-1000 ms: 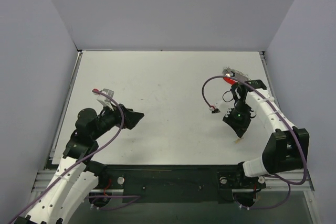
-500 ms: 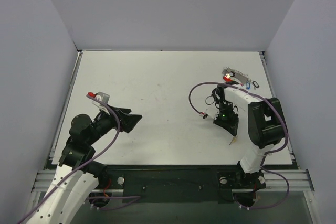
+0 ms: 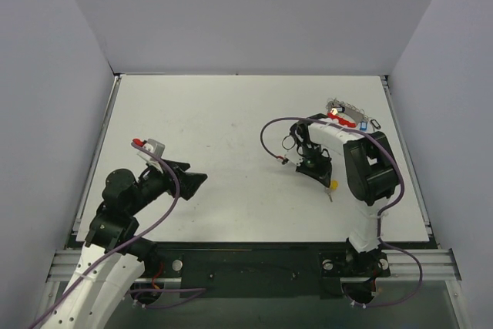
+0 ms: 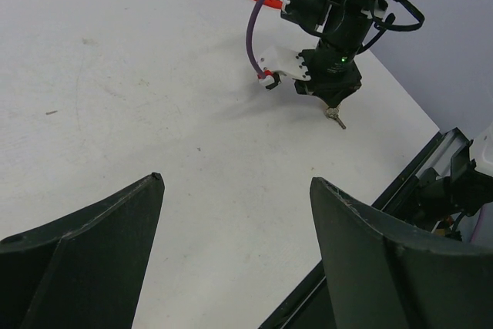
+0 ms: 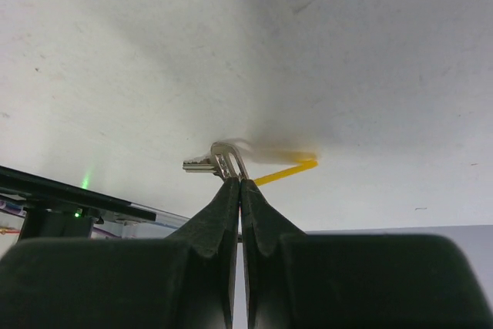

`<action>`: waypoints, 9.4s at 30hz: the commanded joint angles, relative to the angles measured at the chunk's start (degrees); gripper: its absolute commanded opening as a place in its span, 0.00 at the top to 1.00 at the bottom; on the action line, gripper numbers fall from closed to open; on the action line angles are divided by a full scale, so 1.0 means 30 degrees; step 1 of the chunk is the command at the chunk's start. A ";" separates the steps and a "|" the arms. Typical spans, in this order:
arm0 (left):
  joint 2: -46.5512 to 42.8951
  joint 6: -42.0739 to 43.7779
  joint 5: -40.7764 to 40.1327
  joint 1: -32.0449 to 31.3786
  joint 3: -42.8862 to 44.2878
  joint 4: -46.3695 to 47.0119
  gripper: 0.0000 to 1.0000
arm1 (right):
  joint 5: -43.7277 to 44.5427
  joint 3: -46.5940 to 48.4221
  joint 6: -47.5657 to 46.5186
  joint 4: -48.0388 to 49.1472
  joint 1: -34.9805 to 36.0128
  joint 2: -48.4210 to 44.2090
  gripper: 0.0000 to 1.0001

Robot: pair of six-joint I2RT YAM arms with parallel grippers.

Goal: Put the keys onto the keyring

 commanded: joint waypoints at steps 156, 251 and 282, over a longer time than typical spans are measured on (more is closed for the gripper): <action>2.0268 0.3785 -0.2409 -1.4006 -0.0454 3.0037 1.00 | -2.4821 -0.0976 -2.0006 -1.2102 -0.2908 -1.2158 0.72; 2.1178 0.3317 -0.2321 -1.4504 -0.0219 3.1473 1.00 | -2.3972 -0.0361 -1.7603 -1.0491 -0.1970 -1.0781 1.00; 0.8233 0.3726 -0.9237 -1.1785 0.1213 0.8053 0.24 | -1.4024 -0.2967 -0.5867 -0.2915 -0.9204 -1.2186 1.00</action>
